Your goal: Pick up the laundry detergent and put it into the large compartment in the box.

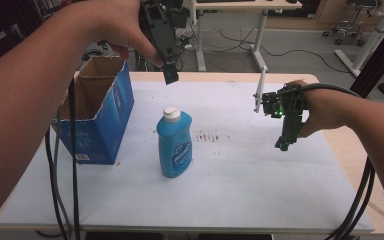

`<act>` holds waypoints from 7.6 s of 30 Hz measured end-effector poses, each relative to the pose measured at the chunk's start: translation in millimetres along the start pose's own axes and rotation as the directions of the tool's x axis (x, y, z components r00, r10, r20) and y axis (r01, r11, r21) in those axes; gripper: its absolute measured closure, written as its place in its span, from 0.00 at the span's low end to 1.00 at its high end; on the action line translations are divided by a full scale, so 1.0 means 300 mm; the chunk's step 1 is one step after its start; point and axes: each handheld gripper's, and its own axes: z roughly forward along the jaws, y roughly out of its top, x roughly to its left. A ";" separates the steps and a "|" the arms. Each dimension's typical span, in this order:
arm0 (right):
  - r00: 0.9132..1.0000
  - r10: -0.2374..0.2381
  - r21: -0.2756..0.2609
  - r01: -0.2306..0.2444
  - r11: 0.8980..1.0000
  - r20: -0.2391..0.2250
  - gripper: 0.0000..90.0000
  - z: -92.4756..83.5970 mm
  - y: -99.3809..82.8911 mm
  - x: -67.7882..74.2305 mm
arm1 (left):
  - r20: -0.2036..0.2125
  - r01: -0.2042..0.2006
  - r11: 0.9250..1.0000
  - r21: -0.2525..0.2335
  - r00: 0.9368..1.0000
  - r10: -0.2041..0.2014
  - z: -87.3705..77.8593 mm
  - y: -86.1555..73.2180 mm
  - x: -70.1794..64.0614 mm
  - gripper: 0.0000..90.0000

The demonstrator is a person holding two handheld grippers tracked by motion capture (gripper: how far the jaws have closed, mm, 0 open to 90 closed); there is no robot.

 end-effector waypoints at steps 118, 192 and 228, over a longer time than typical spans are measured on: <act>0.999 -0.009 0.008 0.009 1.000 0.042 0.03 -0.008 0.013 0.036 | -0.066 0.357 0.934 0.019 0.933 -0.355 0.377 -0.026 -0.170 0.21; 0.999 -0.025 0.021 0.024 0.999 0.031 0.03 0.006 0.039 0.042 | -0.052 0.361 0.932 -0.016 0.931 -0.361 -0.173 -0.114 -0.091 0.42; 0.999 -0.026 0.018 0.025 1.000 0.034 0.03 -0.007 0.060 0.048 | -0.073 0.656 0.754 -0.024 0.751 -0.656 -0.327 -0.451 0.215 0.42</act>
